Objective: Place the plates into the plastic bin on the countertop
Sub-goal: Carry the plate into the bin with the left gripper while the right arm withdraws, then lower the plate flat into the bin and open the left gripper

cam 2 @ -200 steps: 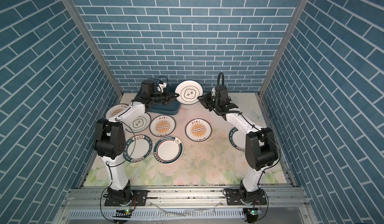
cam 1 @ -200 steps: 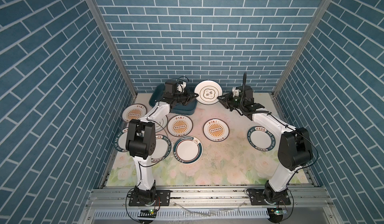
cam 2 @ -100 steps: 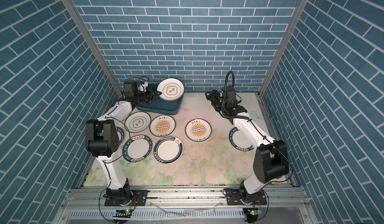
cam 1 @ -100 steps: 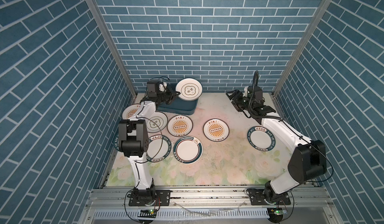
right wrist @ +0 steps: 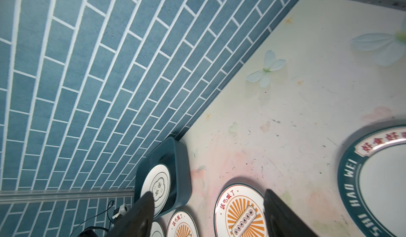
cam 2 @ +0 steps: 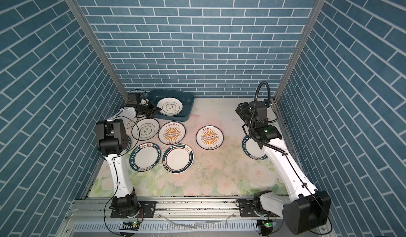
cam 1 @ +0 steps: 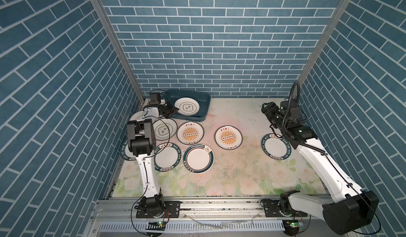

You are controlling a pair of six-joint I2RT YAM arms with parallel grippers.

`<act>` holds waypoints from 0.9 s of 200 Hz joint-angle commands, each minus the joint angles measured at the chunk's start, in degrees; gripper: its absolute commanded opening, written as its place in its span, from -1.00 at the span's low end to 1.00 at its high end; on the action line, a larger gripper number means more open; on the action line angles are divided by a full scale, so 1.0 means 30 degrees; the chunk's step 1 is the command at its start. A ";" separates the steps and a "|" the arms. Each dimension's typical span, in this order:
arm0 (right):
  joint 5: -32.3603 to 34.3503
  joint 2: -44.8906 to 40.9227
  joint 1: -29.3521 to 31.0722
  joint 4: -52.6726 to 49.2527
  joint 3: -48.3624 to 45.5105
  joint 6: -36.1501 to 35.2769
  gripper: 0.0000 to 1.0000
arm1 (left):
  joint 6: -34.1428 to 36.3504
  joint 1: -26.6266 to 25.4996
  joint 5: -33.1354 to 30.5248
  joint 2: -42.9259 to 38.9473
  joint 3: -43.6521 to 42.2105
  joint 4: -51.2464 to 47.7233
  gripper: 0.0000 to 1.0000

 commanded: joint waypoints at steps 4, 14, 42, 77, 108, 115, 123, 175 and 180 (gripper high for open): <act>0.2090 -0.1310 -0.0014 -0.1719 -0.0468 -0.0048 0.56 | 0.1397 0.0104 -0.0354 0.0741 0.2398 -0.1351 -1.00; 0.2477 -0.1651 -0.0015 -0.2191 -0.0647 0.0145 0.56 | 0.1815 0.0104 -0.0594 0.1161 0.3063 -0.1805 -1.00; 0.3490 -0.2467 -0.0004 -0.3571 -0.1043 0.0751 0.58 | 0.2338 0.0104 -0.0500 0.2605 0.4800 -0.2255 -1.00; 0.4571 -0.3534 -0.0026 -0.4182 -0.1804 0.1351 0.58 | 0.3013 0.0104 -0.0686 0.3804 0.6741 -0.3718 -1.00; 0.5340 -0.4022 -0.0033 -0.4964 -0.2144 0.1759 0.59 | 0.3669 0.0100 -0.0892 0.4317 0.7716 -0.4441 -1.00; 0.5467 -0.4016 -0.0043 -0.5136 -0.2200 0.1855 0.60 | 0.3844 0.0104 -0.0936 0.4468 0.8023 -0.4731 -1.00; 0.5514 -0.3991 -0.0043 -0.5256 -0.2295 0.1900 0.62 | 0.4021 0.0100 -0.0936 0.4784 0.8503 -0.5101 -0.95; 0.5881 -0.3856 -0.0088 -0.5294 -0.2899 0.2584 0.62 | 0.4657 0.0037 -0.1279 0.5279 0.9152 -0.6666 -0.47; 0.5917 -0.3868 -0.0074 -0.5310 -0.2925 0.2603 0.62 | 0.4678 0.0044 -0.1288 0.5294 0.9172 -0.6650 -0.43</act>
